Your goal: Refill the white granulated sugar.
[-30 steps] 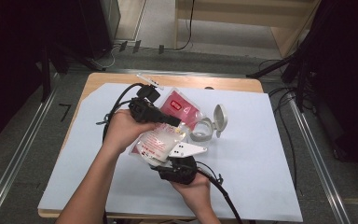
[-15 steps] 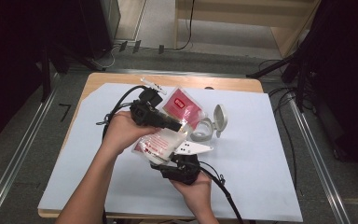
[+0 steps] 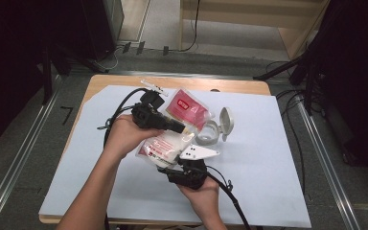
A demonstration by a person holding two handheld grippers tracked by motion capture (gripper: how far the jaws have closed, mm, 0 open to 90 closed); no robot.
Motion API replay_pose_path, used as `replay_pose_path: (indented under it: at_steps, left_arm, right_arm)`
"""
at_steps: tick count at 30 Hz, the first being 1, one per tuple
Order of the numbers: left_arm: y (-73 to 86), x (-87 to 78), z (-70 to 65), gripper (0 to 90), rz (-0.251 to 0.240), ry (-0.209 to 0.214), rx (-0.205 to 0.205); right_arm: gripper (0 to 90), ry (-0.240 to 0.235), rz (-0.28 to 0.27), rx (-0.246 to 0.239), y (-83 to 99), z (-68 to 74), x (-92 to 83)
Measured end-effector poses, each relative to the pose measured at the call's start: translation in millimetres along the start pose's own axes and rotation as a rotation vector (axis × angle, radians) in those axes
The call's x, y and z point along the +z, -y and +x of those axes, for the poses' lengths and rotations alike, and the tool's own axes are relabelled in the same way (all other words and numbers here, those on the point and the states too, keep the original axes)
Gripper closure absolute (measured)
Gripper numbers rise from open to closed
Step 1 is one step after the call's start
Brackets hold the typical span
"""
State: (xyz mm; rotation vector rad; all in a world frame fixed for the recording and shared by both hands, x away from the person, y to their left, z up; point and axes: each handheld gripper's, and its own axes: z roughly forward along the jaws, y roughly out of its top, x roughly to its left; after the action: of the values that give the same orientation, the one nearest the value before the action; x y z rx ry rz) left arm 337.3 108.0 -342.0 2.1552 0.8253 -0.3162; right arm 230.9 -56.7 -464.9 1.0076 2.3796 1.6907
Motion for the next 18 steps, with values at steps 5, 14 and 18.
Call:
replay_pose_path:
  at_steps: [5, 14, 18]
  left_arm:
    - [-3.5, 4.4, -7.6, 87.2, -0.013, -0.042, -0.019]
    - [-14.7, 17.8, -15.0, 84.6, 0.038, -0.093, -0.067]
    - [-18.8, 20.1, -14.0, 81.0, 0.049, -0.057, -0.069]
  right_arm:
    - [57.3, 0.019, 0.019, -0.034, -4.6, 4.2, 3.6]
    - [53.4, 0.072, 0.067, -0.079, -14.4, 14.6, 17.4]
    - [57.3, 0.049, 0.058, -0.048, -16.1, 11.6, 17.3]
